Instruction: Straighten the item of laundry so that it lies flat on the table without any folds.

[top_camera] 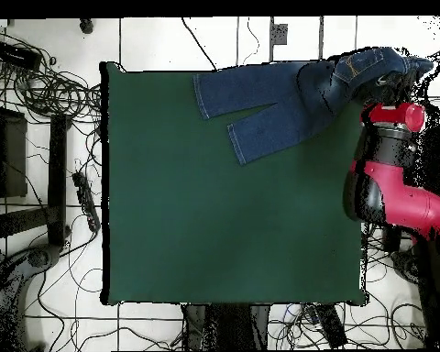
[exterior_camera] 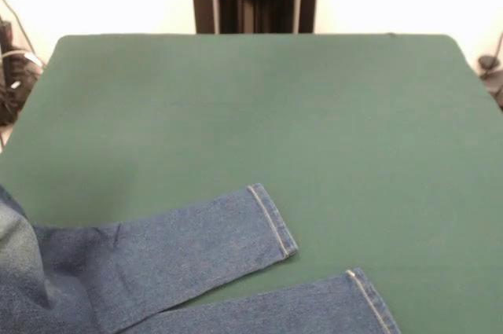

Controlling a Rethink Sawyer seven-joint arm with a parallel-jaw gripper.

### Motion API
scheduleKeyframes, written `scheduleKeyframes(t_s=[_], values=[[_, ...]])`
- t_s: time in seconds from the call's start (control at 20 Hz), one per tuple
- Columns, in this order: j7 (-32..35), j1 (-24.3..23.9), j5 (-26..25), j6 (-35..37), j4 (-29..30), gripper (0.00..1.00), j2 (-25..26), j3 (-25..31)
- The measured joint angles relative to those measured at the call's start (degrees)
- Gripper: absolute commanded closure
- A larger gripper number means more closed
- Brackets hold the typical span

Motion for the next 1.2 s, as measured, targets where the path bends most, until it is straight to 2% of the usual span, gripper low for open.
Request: scheduleKeyframes(t_s=[0.35, 0.55, 1.05, 1.1, 1.2], values=[[0.00, 3.87, 6.62, -1.02, -0.14, 1.00, -0.42, -8.78], [0.00, 5.61, 7.34, -1.42, -1.08, 1.00, -0.26, -14.10], [0.00, 8.23, 8.61, -2.13, -3.01, 1.00, 0.30, -21.17], [0.00, 9.17, 9.05, -2.24, -3.84, 0.00, 0.61, -22.64], [0.00, 9.58, 9.33, -2.42, -4.16, 0.00, 0.75, -23.28]])
